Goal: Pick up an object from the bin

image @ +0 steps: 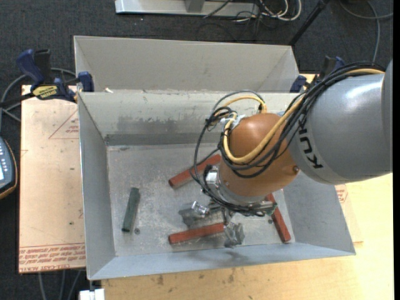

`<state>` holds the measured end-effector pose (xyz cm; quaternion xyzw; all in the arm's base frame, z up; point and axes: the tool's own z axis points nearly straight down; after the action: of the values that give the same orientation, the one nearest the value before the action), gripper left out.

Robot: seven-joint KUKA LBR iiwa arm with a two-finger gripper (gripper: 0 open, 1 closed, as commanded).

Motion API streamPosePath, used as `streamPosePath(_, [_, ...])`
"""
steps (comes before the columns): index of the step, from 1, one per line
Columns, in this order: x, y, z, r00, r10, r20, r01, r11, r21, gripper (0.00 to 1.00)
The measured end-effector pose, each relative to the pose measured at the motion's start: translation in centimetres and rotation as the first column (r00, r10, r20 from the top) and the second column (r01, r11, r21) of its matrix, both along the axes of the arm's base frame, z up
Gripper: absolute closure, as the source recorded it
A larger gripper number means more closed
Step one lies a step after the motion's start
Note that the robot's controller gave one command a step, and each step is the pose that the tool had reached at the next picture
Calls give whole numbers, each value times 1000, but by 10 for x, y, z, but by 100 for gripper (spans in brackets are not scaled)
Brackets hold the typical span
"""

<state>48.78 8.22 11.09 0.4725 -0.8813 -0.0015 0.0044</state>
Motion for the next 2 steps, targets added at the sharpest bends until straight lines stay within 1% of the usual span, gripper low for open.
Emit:
streamPosePath(1, [12,6,-41,976,-219,11,219,976,5,0])
streamPosePath(2, [13,6,-39,975,-221,13,221,975,6,100])
